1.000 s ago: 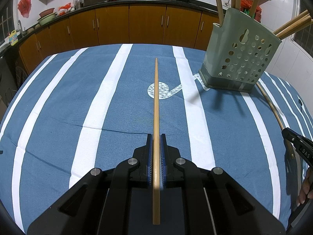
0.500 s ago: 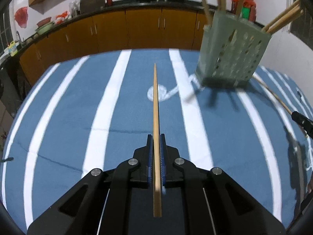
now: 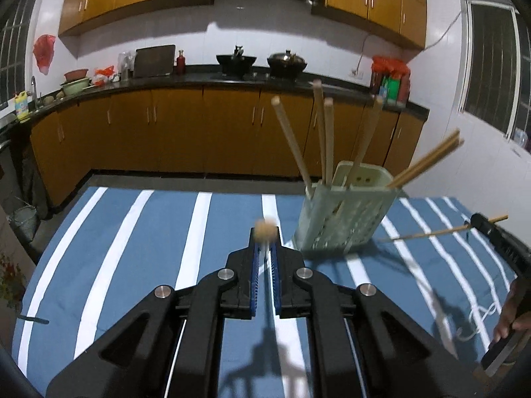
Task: Organize utensils
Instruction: 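Lift both held chopsticks upright over the green holder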
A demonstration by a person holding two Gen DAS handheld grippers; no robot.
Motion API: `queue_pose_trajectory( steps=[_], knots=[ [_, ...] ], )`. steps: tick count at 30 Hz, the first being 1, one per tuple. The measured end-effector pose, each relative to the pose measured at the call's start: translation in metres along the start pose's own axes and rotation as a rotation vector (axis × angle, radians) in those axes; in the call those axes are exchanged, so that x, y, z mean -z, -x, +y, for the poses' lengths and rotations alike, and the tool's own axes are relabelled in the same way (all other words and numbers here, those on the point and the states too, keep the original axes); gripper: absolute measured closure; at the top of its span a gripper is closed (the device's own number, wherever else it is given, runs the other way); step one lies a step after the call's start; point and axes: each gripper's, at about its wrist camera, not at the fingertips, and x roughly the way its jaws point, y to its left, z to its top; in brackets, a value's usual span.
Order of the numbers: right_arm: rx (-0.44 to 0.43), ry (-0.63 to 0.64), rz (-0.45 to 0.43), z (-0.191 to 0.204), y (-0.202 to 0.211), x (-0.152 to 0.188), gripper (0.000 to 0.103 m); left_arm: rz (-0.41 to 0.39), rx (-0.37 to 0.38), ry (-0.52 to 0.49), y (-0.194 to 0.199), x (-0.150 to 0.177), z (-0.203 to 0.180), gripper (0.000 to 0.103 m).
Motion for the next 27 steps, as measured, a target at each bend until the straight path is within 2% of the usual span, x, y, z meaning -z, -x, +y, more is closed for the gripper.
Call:
queue_pose_trajectory(
  steps=[9,19,27],
  knots=[
    [-0.029,-0.007,-0.020,0.004,0.009,-0.011,0.095,-0.027,0.025,0.020,0.006,-0.015,0.002,0.096],
    [-0.185,-0.032,-0.175,0.017,0.061,-0.063,0.095,-0.153,0.117,0.011,0.037,-0.052,-0.024,0.096],
    [-0.219,-0.034,-0.363,0.040,0.086,-0.109,0.095,-0.300,0.174,0.027,0.050,-0.094,-0.054,0.096]
  ],
)
